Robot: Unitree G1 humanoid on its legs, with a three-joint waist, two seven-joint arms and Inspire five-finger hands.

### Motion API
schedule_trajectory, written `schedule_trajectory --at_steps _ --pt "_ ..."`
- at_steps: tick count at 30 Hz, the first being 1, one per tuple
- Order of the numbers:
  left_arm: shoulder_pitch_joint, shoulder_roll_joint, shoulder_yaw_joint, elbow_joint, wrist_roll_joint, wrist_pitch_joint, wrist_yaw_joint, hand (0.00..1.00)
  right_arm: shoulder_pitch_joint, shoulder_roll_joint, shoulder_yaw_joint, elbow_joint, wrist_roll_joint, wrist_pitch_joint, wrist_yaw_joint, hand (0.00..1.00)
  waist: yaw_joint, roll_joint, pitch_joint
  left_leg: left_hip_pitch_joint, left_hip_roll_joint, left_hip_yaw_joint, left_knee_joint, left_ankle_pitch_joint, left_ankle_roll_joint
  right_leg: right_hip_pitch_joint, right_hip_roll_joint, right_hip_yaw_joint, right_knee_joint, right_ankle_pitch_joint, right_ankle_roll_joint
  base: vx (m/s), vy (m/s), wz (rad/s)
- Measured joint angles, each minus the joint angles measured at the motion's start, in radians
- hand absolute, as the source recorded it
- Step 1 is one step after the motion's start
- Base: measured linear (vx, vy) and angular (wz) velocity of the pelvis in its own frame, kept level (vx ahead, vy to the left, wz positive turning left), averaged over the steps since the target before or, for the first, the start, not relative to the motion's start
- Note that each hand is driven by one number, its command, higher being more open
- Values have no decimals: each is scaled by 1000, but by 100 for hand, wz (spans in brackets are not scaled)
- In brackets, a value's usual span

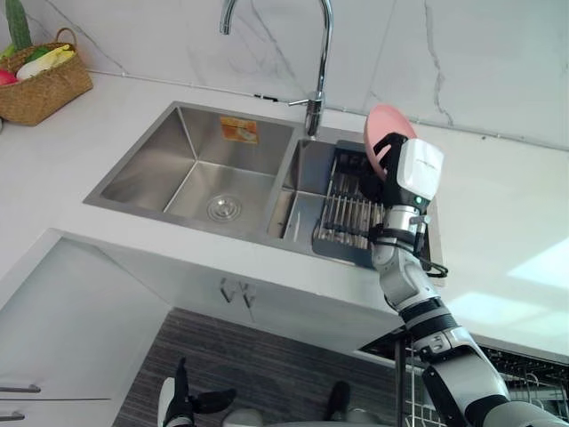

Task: Walk over to the sink, pick up the cup, carry it to the dishwasher, place the cup inside the dishwasher, then close the dishwasher door

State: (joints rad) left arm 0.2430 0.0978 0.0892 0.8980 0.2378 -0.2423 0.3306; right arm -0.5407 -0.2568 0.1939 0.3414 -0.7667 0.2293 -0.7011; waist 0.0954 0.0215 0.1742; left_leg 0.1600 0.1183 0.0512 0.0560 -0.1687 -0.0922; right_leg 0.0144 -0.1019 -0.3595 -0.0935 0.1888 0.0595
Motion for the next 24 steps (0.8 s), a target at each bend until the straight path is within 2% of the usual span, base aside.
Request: schedule_trajectory --at_steps 8,13,16,19,20,21,24 --pt "16 0 -9 -43 0 14 0 100 13 -30 -38 -84 39 -66 -1 0 -1 1 14 -1 2 0 0 0 0 -1 2 0 0 0 0 0 0 0" --pt "16 2 -23 -83 2 14 -7 100 104 -63 -44 -194 69 -83 89 0 3 0 14 -2 0 6 1 1 2 -3 2 4 0 0 0 0 0 -1" --pt "20 4 -38 -112 29 13 -19 100 204 -96 -85 -325 77 -118 166 0 2 0 13 0 -8 30 5 2 4 -14 5 32 1 8 -1 -9 10 -23" --pt "16 13 -68 -121 46 8 -55 100 297 -137 -168 -424 77 -151 227 0 -10 0 13 2 -21 57 8 3 8 -34 4 77 1 26 -2 -50 30 -40" --pt "18 17 -78 -124 60 5 -66 100 325 -148 -196 -447 77 -157 243 0 -21 0 13 2 -25 70 10 0 17 -43 3 91 3 32 -2 -72 44 -58" --pt "20 29 -94 -126 75 2 -89 100 364 -164 -240 -472 77 -160 262 0 -35 -2 12 -3 -33 104 20 -7 31 -66 2 132 7 50 -1 -61 37 -69" --pt "27 42 -104 -134 80 -3 -122 100 404 -181 -313 -472 77 -175 289 0 -62 -8 15 -28 -57 200 84 -44 45 -118 -2 229 8 85 1 -138 80 -109"
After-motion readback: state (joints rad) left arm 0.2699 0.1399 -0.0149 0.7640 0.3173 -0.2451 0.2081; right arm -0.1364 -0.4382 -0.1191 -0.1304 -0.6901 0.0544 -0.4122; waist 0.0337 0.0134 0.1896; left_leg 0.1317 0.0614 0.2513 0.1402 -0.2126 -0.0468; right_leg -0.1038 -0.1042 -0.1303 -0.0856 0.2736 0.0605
